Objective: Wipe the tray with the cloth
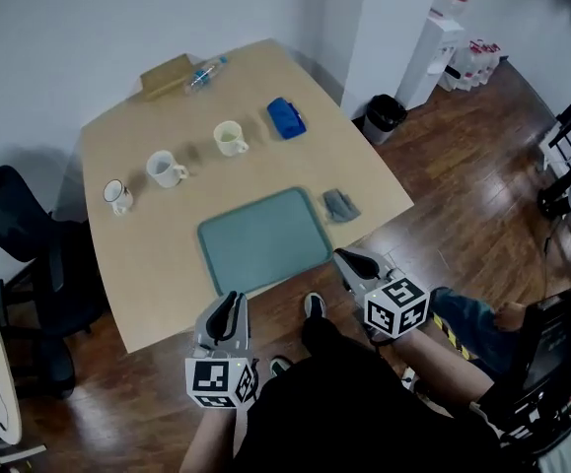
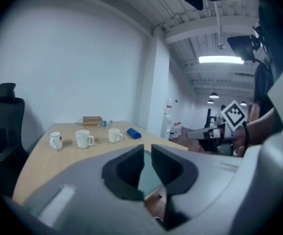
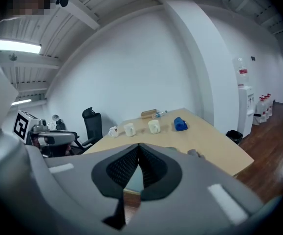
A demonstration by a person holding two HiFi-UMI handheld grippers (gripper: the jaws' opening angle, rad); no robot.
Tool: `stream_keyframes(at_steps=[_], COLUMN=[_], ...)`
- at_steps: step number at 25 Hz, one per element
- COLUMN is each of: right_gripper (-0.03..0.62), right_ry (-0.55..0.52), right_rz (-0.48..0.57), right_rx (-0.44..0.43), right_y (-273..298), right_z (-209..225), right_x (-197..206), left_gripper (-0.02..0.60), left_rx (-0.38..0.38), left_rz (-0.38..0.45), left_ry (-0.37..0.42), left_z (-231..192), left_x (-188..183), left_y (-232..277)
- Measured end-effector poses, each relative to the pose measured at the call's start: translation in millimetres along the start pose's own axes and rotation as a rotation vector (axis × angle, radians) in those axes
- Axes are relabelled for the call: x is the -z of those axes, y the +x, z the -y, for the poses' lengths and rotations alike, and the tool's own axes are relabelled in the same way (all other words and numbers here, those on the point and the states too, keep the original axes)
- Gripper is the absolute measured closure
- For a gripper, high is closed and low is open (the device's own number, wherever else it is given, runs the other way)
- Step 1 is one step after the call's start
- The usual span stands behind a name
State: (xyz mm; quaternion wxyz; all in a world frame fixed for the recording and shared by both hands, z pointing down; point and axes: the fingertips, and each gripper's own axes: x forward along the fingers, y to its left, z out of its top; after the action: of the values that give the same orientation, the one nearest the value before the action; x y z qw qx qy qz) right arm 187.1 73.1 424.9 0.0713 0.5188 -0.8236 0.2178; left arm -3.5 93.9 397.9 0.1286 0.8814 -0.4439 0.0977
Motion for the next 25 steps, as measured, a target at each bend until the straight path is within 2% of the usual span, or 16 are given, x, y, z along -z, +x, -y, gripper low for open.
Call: stream_keyframes(at_steps=[5,9,14,20,25], right_gripper=[0.588,0.588,0.588,0.588,0.588], right_ry=[-0.042,-0.07,-0.092,-0.118,-0.104], right_rz=[0.025,0.028,0.046,0.059,0.07], right_rx=[-0.002,-0.02,-0.06,-0.119,-0.148], right_y=[-29,-46,-59,-76,-86], right_z=[-62,-88,-94,-85,-74], right_x=[12,19,18,12,12], left_gripper=[0.534,0.535,0.538,0.547,0.549], left_rx=[0.012,0.007,-0.017,-0.034,-0.06], left_rz=[-0.003,-0.007,0.002,0.007,-0.006], left_ry=[-0.005,-0.033,-0.014,-0.058,-0.046], left_z=[14,21,38,72,89], left_x=[25,32,29,24,21], left_y=[-54,-83,-88,-74,-68])
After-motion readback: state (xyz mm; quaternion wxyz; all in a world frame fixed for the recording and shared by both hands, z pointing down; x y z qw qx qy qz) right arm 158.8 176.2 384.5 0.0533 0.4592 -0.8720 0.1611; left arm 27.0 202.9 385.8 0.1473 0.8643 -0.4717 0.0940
